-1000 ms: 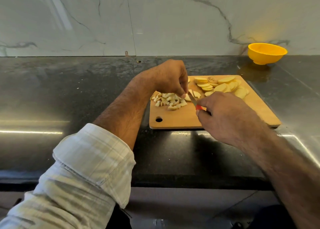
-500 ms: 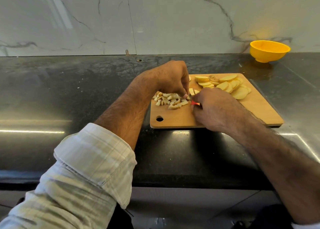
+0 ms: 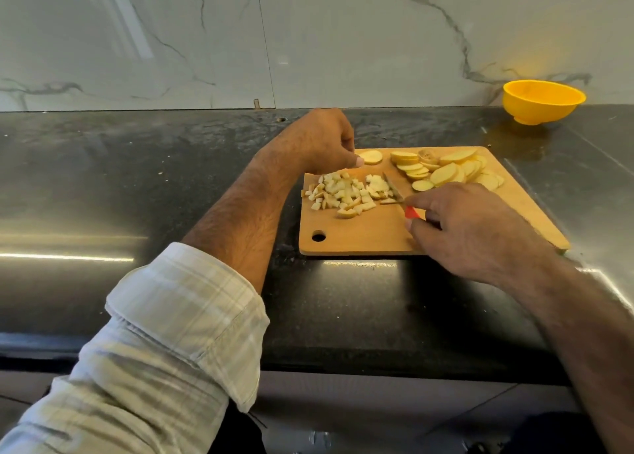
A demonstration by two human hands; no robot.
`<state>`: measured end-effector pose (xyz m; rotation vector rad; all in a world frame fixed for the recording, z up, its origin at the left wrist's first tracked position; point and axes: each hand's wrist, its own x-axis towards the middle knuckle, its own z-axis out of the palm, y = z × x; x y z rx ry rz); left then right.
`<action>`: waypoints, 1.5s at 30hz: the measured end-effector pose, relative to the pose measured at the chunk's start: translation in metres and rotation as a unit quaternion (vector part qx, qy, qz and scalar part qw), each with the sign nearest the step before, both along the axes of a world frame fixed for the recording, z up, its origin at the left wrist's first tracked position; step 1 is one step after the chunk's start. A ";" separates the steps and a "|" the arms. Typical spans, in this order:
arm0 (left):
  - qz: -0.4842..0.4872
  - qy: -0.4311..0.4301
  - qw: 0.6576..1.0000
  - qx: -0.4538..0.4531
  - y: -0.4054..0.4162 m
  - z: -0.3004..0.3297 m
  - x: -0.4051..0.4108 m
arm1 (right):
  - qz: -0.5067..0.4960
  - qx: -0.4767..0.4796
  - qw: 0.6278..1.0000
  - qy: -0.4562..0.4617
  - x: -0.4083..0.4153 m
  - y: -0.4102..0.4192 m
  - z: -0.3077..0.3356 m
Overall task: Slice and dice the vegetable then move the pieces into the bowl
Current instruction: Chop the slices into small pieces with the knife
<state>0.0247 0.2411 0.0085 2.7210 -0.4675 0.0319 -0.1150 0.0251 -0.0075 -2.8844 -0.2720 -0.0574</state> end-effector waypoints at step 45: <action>0.060 -0.036 0.996 0.051 -0.005 -0.011 0.006 | 0.058 0.038 0.998 0.014 0.002 0.000 0.007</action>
